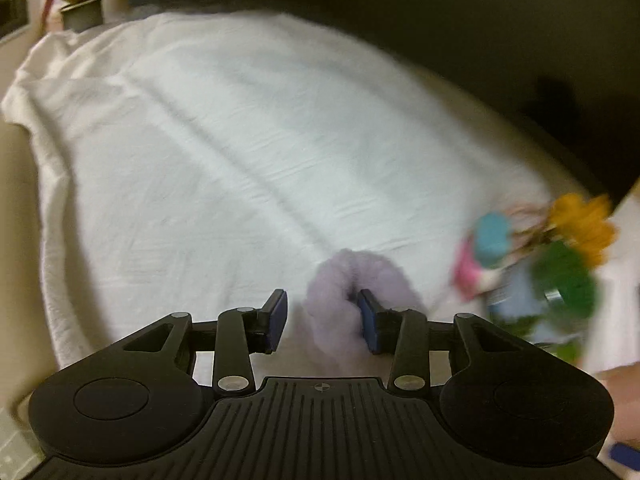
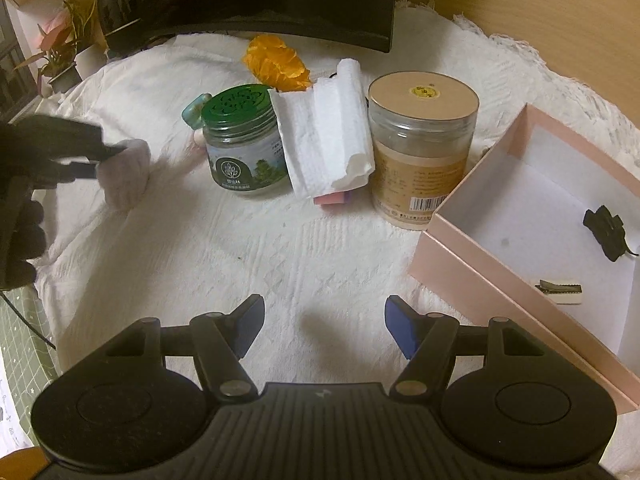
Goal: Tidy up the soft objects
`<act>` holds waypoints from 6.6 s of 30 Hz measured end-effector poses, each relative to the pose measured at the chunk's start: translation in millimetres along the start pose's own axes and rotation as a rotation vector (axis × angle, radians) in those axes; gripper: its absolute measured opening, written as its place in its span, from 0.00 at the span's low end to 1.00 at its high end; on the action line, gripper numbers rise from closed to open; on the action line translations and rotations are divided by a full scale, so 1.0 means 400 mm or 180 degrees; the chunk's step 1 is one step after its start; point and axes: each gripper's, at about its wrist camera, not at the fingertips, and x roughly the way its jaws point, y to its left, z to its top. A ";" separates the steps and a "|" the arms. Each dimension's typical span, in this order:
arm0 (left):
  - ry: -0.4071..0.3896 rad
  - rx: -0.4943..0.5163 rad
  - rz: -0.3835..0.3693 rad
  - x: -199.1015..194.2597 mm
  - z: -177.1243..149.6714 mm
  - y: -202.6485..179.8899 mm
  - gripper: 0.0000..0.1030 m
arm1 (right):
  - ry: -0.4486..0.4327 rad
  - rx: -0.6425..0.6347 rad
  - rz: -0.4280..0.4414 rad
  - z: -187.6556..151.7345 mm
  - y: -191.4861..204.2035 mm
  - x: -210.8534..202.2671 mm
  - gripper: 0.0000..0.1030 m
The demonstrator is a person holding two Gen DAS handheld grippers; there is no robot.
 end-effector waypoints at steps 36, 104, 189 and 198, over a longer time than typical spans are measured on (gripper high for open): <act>-0.0247 0.0117 -0.0888 -0.074 0.166 0.208 0.19 | 0.0288 -0.1319 0.0085 0.511 0.390 0.152 0.31; -0.0701 0.0345 -0.1244 -0.111 0.107 -0.270 0.26 | -0.0621 0.1199 -0.0174 0.120 -0.465 -0.227 0.52; 0.1155 0.0988 -0.1821 0.147 0.346 -0.312 0.25 | -0.0288 -0.0394 0.0080 0.029 0.107 0.120 0.71; 0.0805 0.1113 -0.1141 0.222 0.351 -0.389 0.25 | -0.0565 -0.0423 0.0054 -0.013 0.111 0.126 0.80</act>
